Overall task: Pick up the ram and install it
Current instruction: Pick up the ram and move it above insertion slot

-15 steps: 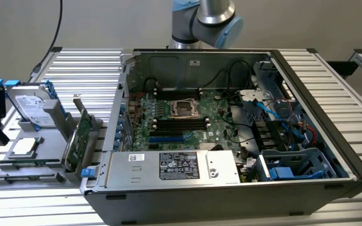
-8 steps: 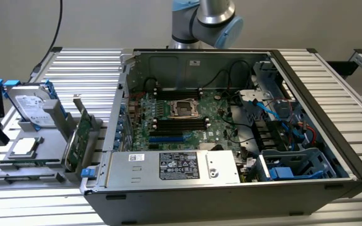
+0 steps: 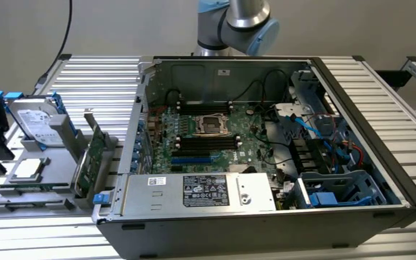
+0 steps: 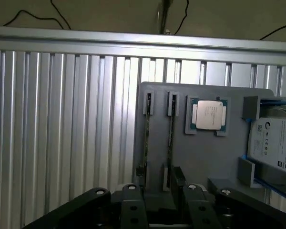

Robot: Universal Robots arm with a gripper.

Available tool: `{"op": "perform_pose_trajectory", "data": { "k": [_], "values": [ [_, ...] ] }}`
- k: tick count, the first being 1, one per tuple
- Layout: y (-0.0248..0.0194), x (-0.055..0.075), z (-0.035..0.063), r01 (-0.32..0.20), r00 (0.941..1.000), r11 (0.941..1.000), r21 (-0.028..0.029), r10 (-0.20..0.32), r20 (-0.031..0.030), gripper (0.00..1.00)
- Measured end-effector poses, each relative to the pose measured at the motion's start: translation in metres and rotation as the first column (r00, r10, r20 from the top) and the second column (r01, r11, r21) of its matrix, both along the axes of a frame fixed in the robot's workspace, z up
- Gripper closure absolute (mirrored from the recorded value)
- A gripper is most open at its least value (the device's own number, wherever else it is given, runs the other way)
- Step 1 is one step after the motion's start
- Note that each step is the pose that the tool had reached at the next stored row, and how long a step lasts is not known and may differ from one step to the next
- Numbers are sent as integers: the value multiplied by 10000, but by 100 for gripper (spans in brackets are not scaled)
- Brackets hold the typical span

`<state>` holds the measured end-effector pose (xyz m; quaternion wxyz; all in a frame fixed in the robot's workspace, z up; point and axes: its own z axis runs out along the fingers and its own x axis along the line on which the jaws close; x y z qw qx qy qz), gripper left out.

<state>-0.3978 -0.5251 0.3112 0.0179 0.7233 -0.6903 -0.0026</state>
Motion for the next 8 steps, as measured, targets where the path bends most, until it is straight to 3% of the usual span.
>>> {"op": "perform_pose_trajectory", "data": {
  "k": [8],
  "values": [
    [0,-17,-148,50,10000,10000,-16,-50,31,64]
  ]
}}
